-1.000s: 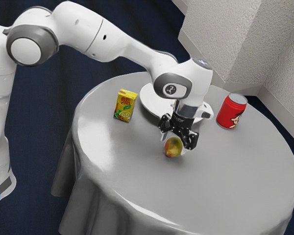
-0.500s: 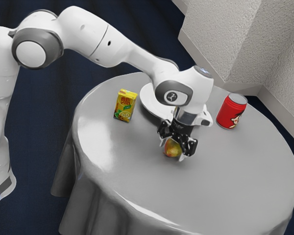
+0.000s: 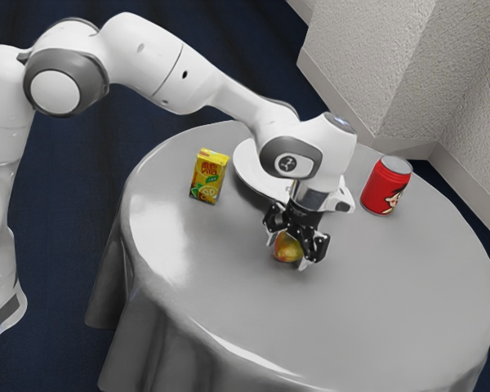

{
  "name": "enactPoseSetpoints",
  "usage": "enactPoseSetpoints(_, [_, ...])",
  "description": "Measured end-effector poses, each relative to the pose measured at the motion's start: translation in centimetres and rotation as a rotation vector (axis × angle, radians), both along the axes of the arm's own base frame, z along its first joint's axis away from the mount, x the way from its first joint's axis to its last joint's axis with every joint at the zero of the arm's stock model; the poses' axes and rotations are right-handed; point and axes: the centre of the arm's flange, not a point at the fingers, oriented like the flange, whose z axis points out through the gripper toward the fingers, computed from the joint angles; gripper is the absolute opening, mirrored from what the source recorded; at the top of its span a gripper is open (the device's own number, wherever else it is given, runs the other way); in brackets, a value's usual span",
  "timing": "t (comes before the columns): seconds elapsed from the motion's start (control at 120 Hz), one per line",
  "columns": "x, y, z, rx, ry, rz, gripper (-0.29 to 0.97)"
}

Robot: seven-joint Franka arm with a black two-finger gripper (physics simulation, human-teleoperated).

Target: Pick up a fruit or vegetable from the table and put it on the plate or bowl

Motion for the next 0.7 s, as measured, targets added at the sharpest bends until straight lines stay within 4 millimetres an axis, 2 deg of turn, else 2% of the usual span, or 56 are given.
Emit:
enactPoseSetpoints(0.067, [0.2,0.2,-0.2,-0.001,0.002,0.004,0.66])
enactPoseSetpoints(0.167, [0.4,0.4,-0.2,-0.002,0.003,0.010,0.47])
enactPoseSetpoints(0.292, [0.4,0.4,0.3,0.002,-0.004,0.010,0.35])
enactPoseSetpoints(0.433, [-0.1,0.1,3.8,0.005,-0.045,0.004,0.33])
enactPoseSetpoints(0.525, [-0.3,0.3,7.0,0.005,-0.084,0.006,0.32])
enactPoseSetpoints(0.567, [0.2,1.4,8.8,0.006,-0.107,0.024,0.30])
enactPoseSetpoints(0.625, [1.0,4.1,11.6,0.010,-0.140,0.063,0.24])
enactPoseSetpoints(0.7, [1.5,7.4,13.7,0.019,-0.153,0.103,0.15])
